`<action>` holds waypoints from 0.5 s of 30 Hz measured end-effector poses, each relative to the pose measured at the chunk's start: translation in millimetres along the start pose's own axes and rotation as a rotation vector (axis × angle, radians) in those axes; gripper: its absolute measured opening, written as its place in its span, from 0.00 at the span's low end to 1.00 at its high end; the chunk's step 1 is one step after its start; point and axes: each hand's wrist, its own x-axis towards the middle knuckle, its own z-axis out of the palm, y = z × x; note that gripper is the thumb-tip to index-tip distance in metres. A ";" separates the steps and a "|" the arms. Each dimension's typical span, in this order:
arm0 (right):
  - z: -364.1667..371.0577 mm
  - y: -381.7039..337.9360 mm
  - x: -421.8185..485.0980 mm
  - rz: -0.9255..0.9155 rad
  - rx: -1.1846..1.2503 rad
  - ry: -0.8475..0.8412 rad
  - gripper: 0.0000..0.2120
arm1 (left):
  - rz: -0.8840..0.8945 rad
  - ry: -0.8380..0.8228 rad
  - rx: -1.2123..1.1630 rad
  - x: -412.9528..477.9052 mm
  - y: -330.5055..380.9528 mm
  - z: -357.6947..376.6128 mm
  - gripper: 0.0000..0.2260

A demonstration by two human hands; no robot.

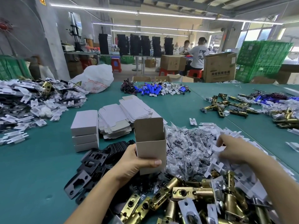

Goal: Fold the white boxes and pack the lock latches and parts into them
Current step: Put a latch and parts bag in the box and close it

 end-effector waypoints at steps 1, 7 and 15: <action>-0.3 -0.1 -0.8 -0.007 0.007 -0.029 0.15 | -0.004 0.006 0.015 0.2 -0.5 -0.6 0.21; 1.3 -2.2 2.7 -0.020 -0.009 0.113 0.15 | -0.010 0.021 0.052 1.0 -3.1 -3.0 0.21; -5.6 -3.2 -0.9 -0.061 0.015 0.197 0.11 | -0.005 0.042 0.072 2.9 -5.8 -2.1 0.22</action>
